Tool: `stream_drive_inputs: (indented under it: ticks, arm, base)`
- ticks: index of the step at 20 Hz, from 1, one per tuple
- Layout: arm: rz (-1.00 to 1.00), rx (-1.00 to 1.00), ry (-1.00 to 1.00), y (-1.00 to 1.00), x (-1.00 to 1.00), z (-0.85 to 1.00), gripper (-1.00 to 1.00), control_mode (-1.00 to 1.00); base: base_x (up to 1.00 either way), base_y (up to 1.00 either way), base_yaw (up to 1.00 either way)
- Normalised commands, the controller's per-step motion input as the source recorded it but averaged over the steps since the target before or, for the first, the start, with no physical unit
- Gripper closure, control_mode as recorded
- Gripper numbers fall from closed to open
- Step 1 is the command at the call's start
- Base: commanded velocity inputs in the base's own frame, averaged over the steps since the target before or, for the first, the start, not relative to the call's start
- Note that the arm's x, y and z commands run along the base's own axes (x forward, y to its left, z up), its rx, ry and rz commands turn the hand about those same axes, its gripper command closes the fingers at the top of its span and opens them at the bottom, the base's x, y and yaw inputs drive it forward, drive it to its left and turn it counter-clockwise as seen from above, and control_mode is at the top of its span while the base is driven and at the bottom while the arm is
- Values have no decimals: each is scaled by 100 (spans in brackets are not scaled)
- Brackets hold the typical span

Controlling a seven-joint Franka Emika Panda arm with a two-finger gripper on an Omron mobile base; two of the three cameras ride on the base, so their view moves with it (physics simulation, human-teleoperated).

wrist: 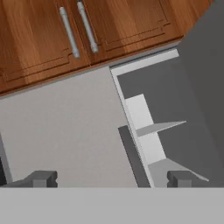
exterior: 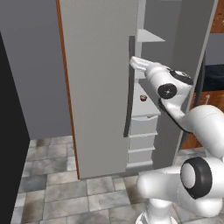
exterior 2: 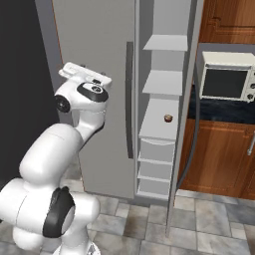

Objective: Pick up the frozen steak from the freezer, place it on any shelf in the fridge, and close the fridge and freezer doors when done.

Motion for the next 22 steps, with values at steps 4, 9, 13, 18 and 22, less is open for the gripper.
stream_drive_inputs:
  ticks: [4, 9, 13, 18, 22]
  arm:
    - [10, 0, 12, 0, -100, 69, -100, -100]
    - [9, 0, 21, 0, -100, 78, -100, -100]
    - [7, -4, 30, 0, -100, 75, -100, -100]
    - [2, -11, 37, 0, -100, 95, -100, -100]
    - [0, -17, 35, 0, -87, 74, -100, -100]
  base:
    - [0, 0, 0]
    - [0, 0, 0]
    - [0, 0, 0]
    - [0, 0, 0]
    - [0, 0, 0]
